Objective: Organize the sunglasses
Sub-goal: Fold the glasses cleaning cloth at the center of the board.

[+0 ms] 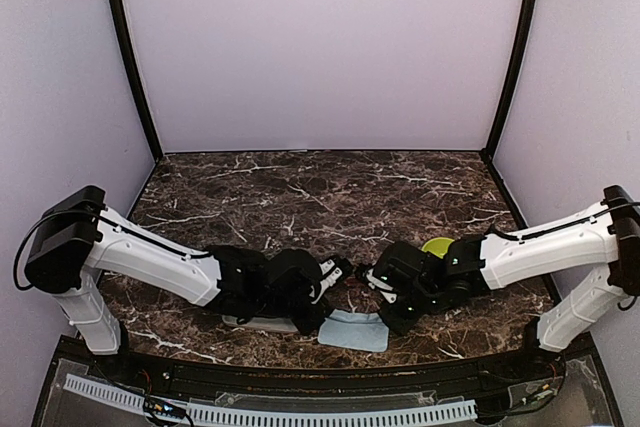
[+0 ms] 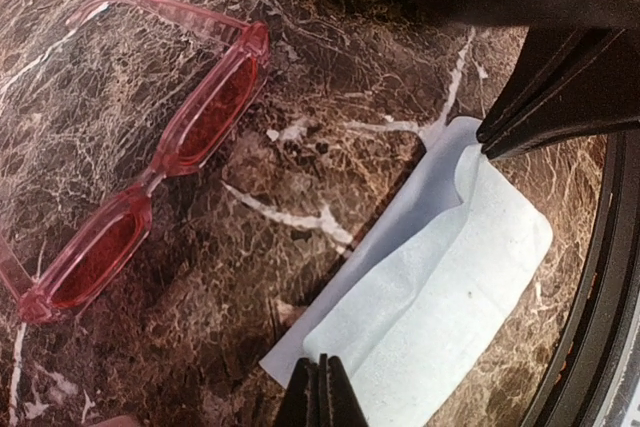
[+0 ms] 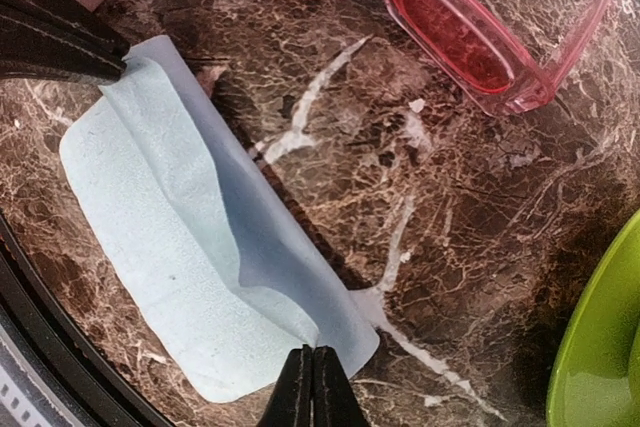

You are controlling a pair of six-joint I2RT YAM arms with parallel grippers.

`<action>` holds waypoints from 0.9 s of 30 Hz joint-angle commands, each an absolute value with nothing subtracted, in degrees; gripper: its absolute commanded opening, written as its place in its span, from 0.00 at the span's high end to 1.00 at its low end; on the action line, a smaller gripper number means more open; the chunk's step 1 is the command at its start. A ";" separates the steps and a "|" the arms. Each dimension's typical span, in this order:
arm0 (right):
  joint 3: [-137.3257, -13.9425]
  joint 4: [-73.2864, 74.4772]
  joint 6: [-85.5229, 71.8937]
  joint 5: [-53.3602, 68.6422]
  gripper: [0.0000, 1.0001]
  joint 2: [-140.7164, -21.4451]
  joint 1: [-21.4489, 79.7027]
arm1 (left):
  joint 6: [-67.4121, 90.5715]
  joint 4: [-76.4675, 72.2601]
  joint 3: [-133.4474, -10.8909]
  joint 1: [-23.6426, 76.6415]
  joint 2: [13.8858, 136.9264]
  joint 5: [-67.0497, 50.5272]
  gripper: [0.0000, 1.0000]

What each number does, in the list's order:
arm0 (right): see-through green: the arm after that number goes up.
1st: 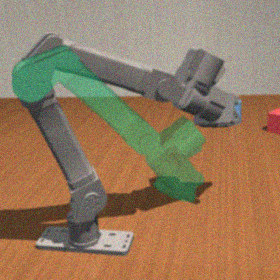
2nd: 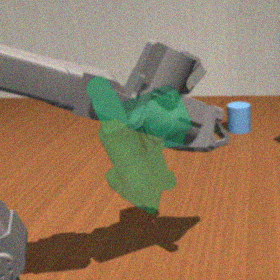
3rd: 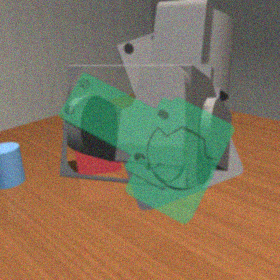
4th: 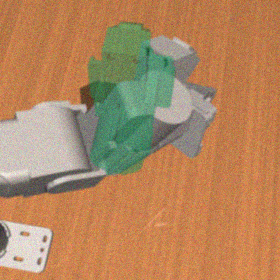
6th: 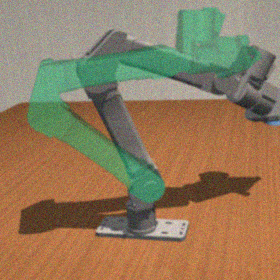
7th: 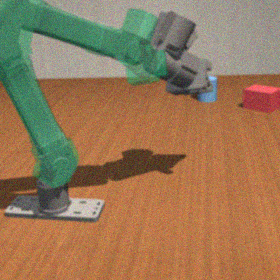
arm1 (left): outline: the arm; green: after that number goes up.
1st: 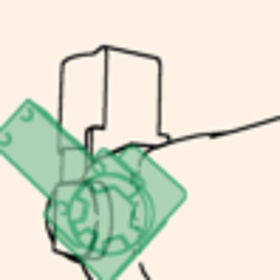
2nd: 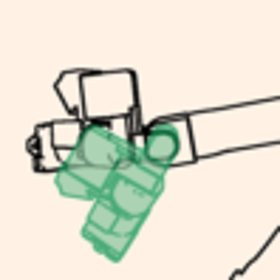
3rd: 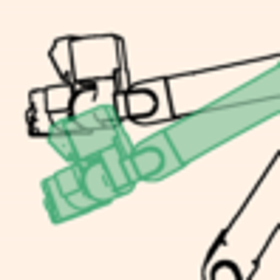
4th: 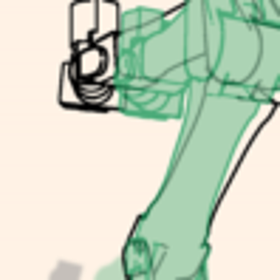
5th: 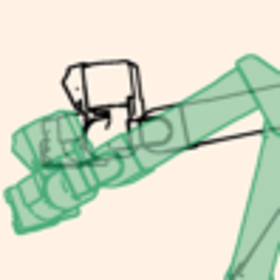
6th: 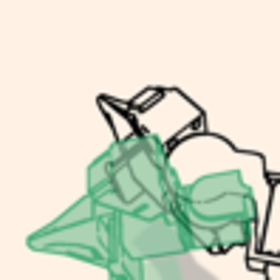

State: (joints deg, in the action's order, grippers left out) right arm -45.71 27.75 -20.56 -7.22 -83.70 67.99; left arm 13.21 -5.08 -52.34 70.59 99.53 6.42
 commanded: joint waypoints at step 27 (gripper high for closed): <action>-43.03 24.81 -26.10 -6.42 0.96 -83.23 72.23 | 15.04 -0.98 -51.01 72.80 99.58 6.04 1.00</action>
State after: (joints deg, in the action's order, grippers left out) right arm -43.13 26.57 -25.39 -6.96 -83.70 71.26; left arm 14.22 -2.81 -51.64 72.55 99.53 6.26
